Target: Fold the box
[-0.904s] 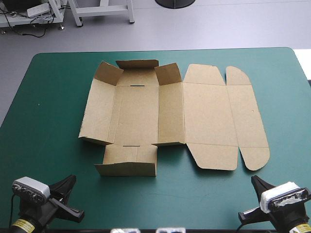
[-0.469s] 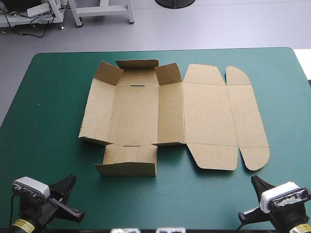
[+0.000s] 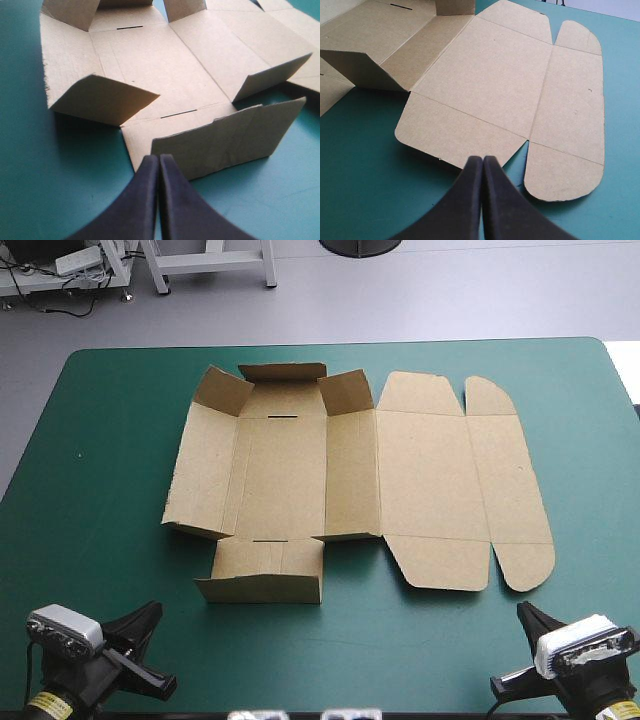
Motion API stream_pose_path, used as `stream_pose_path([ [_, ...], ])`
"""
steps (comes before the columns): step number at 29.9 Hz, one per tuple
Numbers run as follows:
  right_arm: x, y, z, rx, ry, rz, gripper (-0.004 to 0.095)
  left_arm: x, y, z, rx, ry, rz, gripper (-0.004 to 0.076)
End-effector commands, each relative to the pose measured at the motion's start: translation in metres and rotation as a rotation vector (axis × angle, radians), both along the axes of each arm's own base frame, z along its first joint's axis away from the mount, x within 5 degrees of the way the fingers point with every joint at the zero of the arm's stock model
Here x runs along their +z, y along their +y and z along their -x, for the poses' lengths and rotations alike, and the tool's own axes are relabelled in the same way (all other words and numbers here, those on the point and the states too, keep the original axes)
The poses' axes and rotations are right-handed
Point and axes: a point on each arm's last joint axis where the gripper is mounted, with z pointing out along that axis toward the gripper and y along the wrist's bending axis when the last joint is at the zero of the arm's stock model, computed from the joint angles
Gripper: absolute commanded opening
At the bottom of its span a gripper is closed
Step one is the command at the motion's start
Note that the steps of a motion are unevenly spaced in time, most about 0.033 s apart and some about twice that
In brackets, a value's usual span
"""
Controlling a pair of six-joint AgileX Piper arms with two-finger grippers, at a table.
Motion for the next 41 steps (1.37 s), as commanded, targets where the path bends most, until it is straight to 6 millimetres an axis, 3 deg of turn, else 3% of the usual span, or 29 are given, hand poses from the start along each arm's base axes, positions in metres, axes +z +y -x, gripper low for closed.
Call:
stream_pose_path([
  [1,0.012,-0.001,-0.003,-0.013,-0.062,-0.022,-0.0025,0.013,-0.006,-0.003,-0.022,-0.019,0.158,-0.0005],
  [6,0.012,0.0,-0.003,-0.004,-0.058,-0.034,-0.0025,0.017,-0.015,-0.019,-0.051,0.096,0.249,-0.0005],
  [9,0.012,0.001,-0.003,-0.003,-0.058,-0.036,-0.0025,0.026,-0.019,-0.04,-0.049,0.173,0.222,0.0017],
  [18,0.012,0.001,-0.003,-0.003,-0.058,-0.036,-0.0025,0.08,-0.032,-0.138,-0.101,0.269,-0.019,0.0204],
  [24,0.012,0.001,-0.003,-0.003,-0.058,-0.036,-0.0025,0.088,-0.036,-0.206,-0.122,0.429,-0.133,0.0239],
  [31,0.012,0.0,-0.003,-0.004,-0.058,-0.034,-0.0025,0.084,-0.01,-0.266,-0.113,0.64,-0.139,0.0239],
  [34,0.012,0.0,-0.003,-0.005,-0.059,-0.034,-0.0025,0.081,0.01,-0.28,-0.114,0.738,-0.145,0.0239],
  [41,0.012,0.0,-0.003,0.001,-0.059,-0.034,-0.0025,0.064,0.048,-0.303,-0.054,0.774,-0.036,0.0239],
])
